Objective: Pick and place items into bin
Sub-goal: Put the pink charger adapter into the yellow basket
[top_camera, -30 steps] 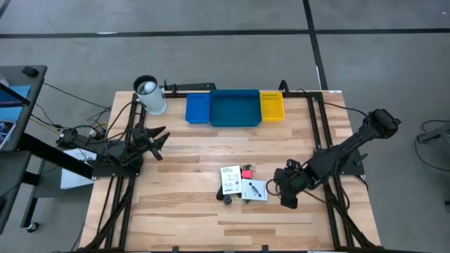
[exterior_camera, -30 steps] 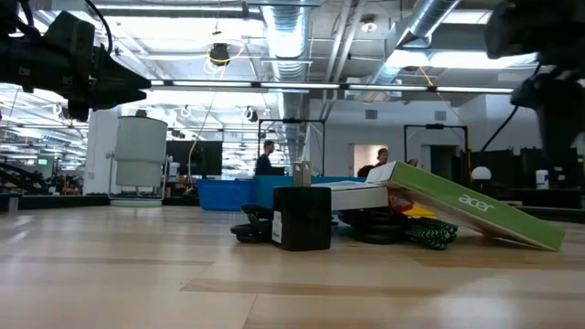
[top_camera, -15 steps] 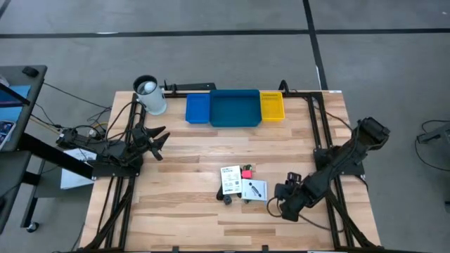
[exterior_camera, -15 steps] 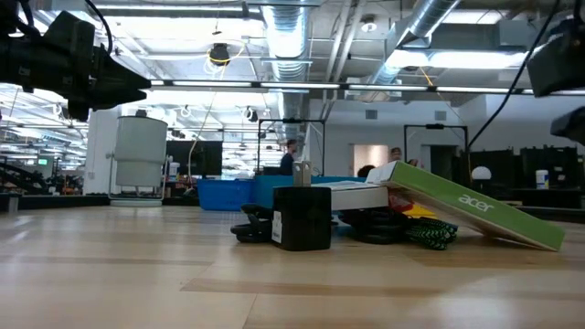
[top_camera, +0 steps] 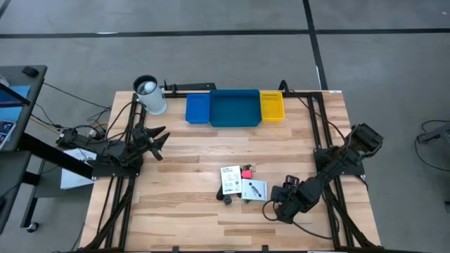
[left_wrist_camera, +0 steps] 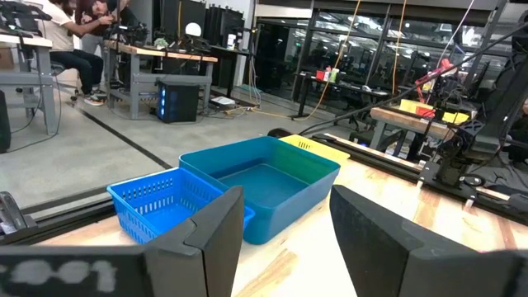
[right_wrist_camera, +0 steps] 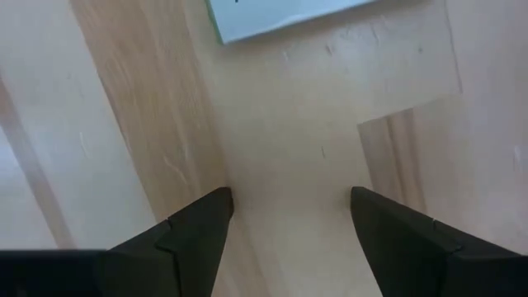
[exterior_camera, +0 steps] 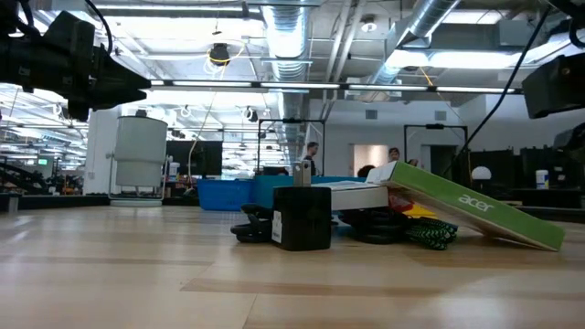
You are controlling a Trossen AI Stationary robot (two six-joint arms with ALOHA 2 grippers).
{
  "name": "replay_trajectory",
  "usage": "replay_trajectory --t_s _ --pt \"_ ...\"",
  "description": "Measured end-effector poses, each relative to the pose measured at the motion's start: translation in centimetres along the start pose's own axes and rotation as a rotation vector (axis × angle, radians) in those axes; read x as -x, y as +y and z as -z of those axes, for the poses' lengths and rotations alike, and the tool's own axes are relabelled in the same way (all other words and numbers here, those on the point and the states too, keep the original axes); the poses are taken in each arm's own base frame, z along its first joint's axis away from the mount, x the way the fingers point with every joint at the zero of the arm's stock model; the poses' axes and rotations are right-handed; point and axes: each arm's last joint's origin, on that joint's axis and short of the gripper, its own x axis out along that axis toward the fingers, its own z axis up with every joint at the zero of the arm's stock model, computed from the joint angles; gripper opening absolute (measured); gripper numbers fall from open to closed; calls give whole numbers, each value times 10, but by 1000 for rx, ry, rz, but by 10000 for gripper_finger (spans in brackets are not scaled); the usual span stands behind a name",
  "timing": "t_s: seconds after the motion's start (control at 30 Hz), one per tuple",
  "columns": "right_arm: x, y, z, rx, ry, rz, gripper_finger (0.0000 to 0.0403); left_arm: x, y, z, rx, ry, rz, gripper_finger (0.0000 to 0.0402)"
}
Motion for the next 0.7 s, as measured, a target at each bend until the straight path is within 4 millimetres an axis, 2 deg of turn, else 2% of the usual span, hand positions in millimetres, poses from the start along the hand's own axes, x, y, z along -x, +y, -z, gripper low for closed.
replay_trajectory --t_s 0.37,0.7 --pt "4 11 -11 -9 -107 -44 249 0 0 0 0 0 0 171" --pt "4 10 -8 23 -37 -67 249 0 0 0 0 0 0 171"
